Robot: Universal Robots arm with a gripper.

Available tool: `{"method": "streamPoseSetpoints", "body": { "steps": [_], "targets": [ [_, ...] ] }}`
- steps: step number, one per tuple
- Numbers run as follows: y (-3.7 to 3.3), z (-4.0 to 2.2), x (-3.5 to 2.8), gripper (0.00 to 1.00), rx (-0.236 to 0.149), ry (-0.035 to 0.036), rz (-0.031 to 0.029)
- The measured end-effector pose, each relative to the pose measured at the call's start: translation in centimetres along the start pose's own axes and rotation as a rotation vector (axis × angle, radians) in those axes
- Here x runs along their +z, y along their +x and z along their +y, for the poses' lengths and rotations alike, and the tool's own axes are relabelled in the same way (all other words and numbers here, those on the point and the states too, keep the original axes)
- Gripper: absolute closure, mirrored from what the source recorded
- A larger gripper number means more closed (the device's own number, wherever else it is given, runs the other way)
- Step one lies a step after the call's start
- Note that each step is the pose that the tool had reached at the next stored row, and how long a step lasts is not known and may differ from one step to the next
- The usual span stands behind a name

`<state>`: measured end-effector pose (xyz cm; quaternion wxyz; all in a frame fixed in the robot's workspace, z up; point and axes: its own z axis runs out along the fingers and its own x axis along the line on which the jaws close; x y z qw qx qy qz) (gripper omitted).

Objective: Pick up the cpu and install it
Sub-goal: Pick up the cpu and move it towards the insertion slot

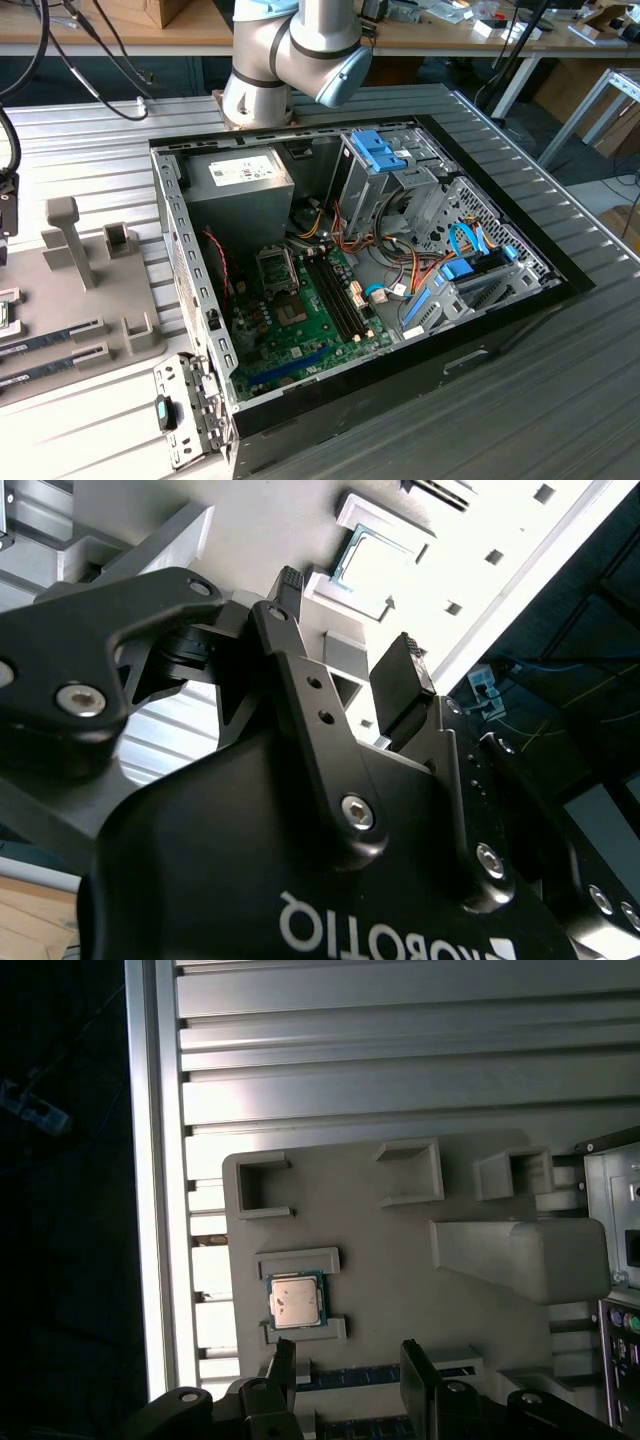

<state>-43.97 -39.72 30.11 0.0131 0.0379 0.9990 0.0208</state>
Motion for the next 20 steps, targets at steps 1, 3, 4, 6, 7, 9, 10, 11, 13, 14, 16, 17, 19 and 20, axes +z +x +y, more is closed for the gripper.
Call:
{"method": "streamPoseSetpoints", "body": {
  "steps": [1, 3, 4, 6, 7, 9, 10, 11, 13, 14, 16, 17, 19, 20],
  "targets": [
    [0.0, 0.0, 0.03, 0.46, 0.0, 0.0, -0.0001],
    [0.0, 0.0, 0.06, 0.46, 0.0, 0.0, -0.0001],
    [0.0, 0.0, 0.08, 0.46, 0.0, 0.0, 0.0001],
    [0.01, -0.01, 0.12, 0.46, 0.0, 0.0, 0.0],
    [0.01, -0.01, 0.14, 0.46, 0.0, 0.0, 0.0],
    [0.03, -0.01, 0.18, 0.46, 0.0, 0.0, 0.0],
    [0.03, -0.01, 0.2, 0.46, 0.0, 0.0, 0.0],
    [0.03, -0.01, 0.22, 0.46, 0.0, 0.0, -0.0001],
    [0.03, -0.01, 0.26, 0.46, 0.0, 0.0, 0.0],
    [0.03, -0.02, 0.31, 0.46, 0.0, 0.0, 0.0],
    [0.04, -0.02, 0.37, 0.46, 0.0, 0.0, 0.0],
    [0.04, -0.02, 0.38, 0.46, 0.0, 0.0, 0.0],
    [0.04, -0.02, 0.43, 0.46, 0.0, 0.0, 0.0],
    [0.05, -0.02, 0.44, 0.46, 0.0, 0.0, 0.0]
  ]
}}
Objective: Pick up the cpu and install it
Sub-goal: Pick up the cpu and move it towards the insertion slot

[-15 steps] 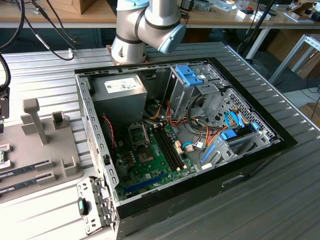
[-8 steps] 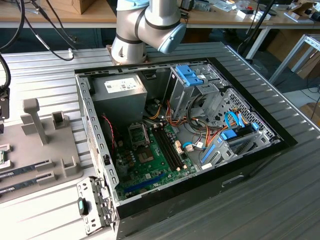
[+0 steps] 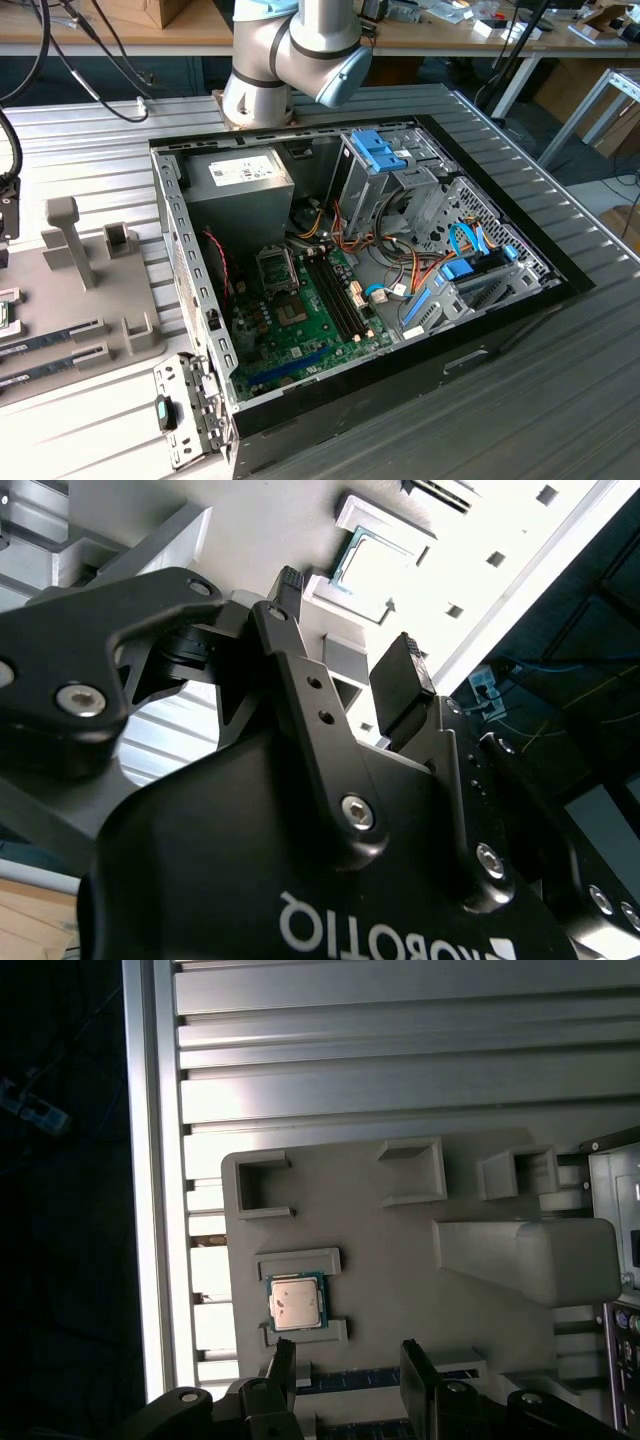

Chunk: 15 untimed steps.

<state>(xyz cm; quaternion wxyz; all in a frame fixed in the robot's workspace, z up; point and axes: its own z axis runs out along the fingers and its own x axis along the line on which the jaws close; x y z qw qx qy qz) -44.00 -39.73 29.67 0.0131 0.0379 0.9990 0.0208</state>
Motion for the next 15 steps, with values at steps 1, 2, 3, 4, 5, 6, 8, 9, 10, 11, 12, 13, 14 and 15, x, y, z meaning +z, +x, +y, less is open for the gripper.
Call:
{"method": "streamPoseSetpoints", "body": {
  "steps": [1, 2, 3, 4, 5, 6, 8, 9, 10, 11, 12, 13, 14, 15],
  "targets": [
    [0.0, 0.0, 0.02, 0.46, 0.0, 0.0, 0.0],
    [0.0, 0.0, 0.03, 0.46, 0.0, 0.0, 0.0],
    [0.0, 0.0, 0.05, 0.46, 0.0, 0.0, 0.0],
    [0.01, 0.0, 0.09, 0.46, 0.0, 0.0, 0.0001],
    [0.01, -0.01, 0.12, 0.46, 0.0, 0.0, 0.0],
    [0.01, -0.01, 0.13, 0.46, 0.0, 0.0, 0.0],
    [0.02, -0.02, 0.4, 0.46, 0.0, -0.0001, 0.0],
    [0.03, -0.02, 0.41, 0.46, 0.0, 0.0, 0.0],
    [0.03, -0.02, 0.42, 0.46, 0.0, 0.0, 0.0],
    [0.03, -0.02, 0.44, 0.46, 0.0, 0.0, 0.0],
    [0.03, -0.02, 0.45, 0.46, 0.0, 0.0, 0.0],
    [0.03, -0.02, 0.53, 0.46, 0.0, -0.0001, 0.0],
    [0.03, -0.02, 0.57, 0.46, 0.0, -0.0001, 0.0],
    [0.03, -0.03, 0.59, 0.46, 0.0, 0.0, 0.0]
  ]
}}
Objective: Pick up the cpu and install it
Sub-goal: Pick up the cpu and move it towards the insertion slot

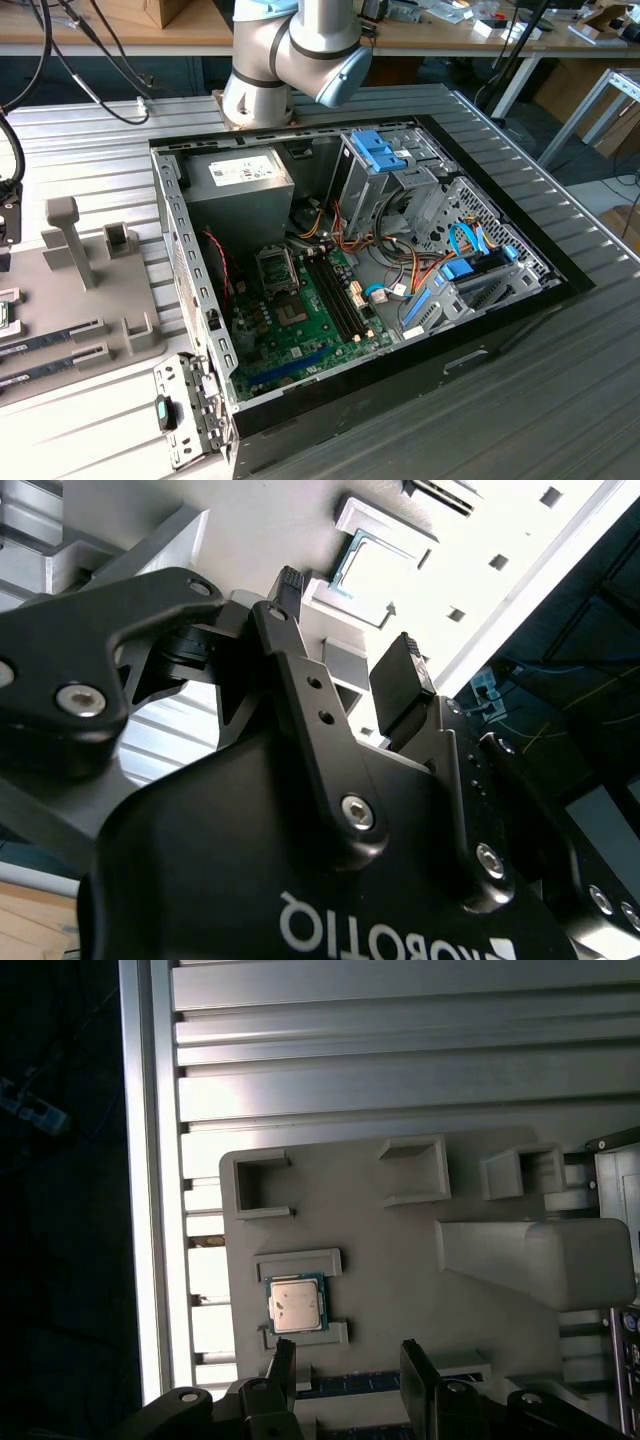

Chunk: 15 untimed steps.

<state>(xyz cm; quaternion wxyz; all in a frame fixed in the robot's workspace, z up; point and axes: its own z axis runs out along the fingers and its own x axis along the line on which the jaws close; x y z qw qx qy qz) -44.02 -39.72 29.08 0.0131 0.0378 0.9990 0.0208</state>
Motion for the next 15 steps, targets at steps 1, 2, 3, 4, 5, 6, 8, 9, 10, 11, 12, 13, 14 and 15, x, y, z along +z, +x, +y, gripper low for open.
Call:
{"method": "streamPoseSetpoints", "body": {
  "steps": [1, 2, 3, 4, 5, 6, 8, 9, 10, 11, 12, 13, 14, 15],
  "targets": [
    [0.0, 0.0, 0.01, 0.46, 0.0, 0.0, 0.0],
    [0.0, 0.0, 0.04, 0.46, 0.0, 0.0, 0.0],
    [0.0, 0.0, 0.08, 0.46, 0.0, 0.0, 0.0001],
    [0.01, -0.01, 0.14, 0.46, 0.0, 0.0, 0.0],
    [0.0, -0.02, 0.18, 0.46, 0.0, 0.0, 0.0],
    [0.01, -0.02, 0.2, 0.46, 0.0, 0.0, 0.0],
    [0.02, -0.03, 0.61, 0.46, 0.0, 0.0, 0.0],
    [0.02, -0.04, 0.62, 0.46, 0.0, 0.0001, 0.0001],
    [0.02, -0.04, 0.64, 0.46, 0.0, 0.0001, 0.0001],
    [0.02, -0.04, 0.66, 0.46, 0.0, 0.0, 0.0],
    [0.02, -0.04, 0.68, 0.46, 0.0, 0.0, 0.0],
    [0.02, -0.04, 0.68, 0.46, 0.0, 0.0, 0.0],
    [0.02, -0.04, 0.7, 0.46, 0.0, 0.0, 0.0],
    [0.02, -0.04, 0.72, 0.46, 0.0, 0.0, 0.0]
  ]
}}
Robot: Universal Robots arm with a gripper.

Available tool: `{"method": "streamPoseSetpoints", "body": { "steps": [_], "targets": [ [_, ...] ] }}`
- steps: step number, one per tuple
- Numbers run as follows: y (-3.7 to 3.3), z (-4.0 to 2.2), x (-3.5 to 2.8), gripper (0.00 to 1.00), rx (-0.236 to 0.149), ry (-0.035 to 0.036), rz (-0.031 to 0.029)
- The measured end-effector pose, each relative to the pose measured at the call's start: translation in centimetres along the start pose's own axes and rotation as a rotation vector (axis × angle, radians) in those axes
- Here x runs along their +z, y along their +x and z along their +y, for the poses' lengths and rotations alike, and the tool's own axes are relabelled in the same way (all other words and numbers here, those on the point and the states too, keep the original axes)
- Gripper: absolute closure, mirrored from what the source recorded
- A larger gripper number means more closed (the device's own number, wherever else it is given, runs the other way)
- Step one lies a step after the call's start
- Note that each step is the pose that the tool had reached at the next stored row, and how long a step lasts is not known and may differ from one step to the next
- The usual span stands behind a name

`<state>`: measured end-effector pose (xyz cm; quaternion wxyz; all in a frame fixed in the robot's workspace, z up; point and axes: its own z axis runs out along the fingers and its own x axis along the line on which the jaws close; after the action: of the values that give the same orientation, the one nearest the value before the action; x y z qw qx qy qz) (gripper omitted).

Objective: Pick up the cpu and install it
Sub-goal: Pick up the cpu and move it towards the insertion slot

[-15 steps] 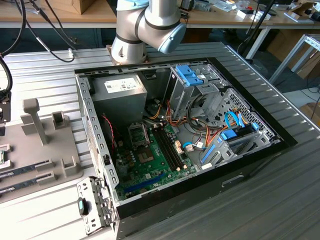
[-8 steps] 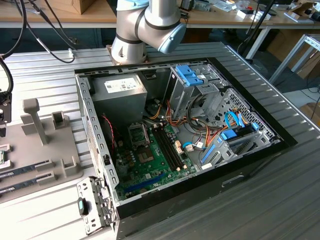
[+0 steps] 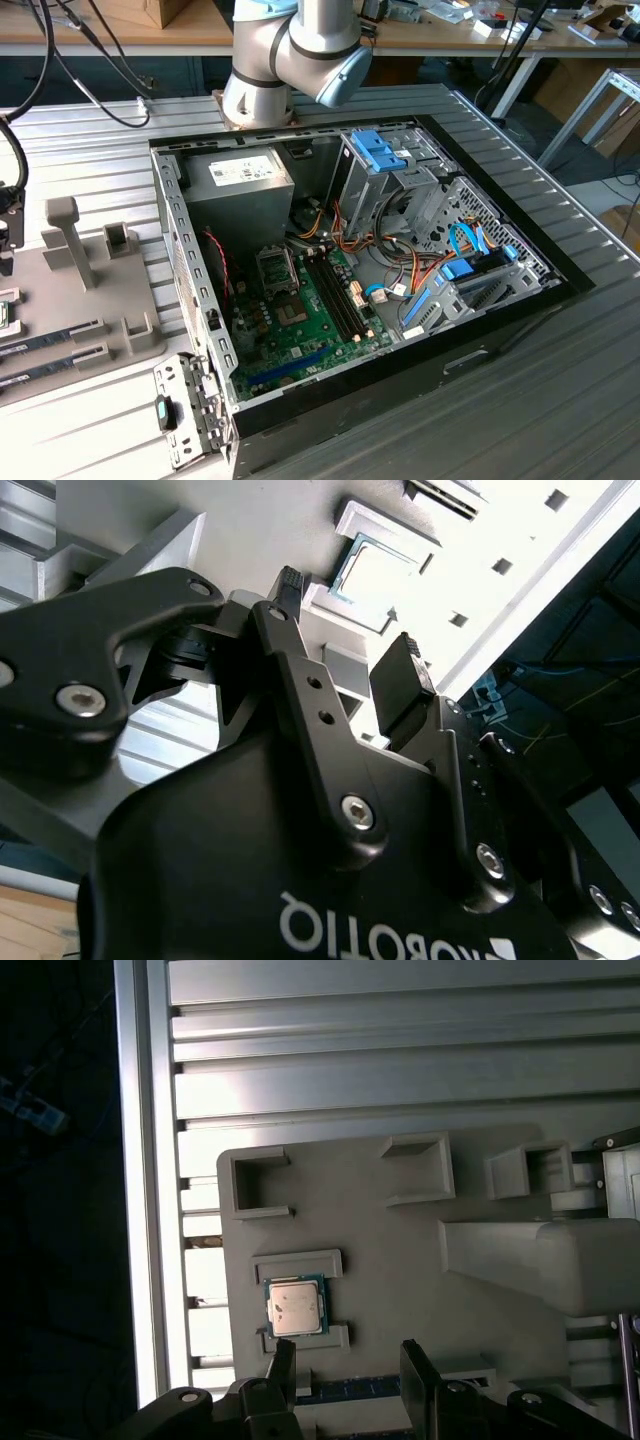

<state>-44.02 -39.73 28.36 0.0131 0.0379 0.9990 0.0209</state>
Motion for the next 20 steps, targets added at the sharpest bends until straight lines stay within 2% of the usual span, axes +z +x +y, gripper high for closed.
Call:
{"method": "streamPoseSetpoints", "body": {
  "steps": [20],
  "targets": [
    [0.03, -0.02, 0.51, 0.46, 0.0, 0.0001, 0.0]
  ]
}}
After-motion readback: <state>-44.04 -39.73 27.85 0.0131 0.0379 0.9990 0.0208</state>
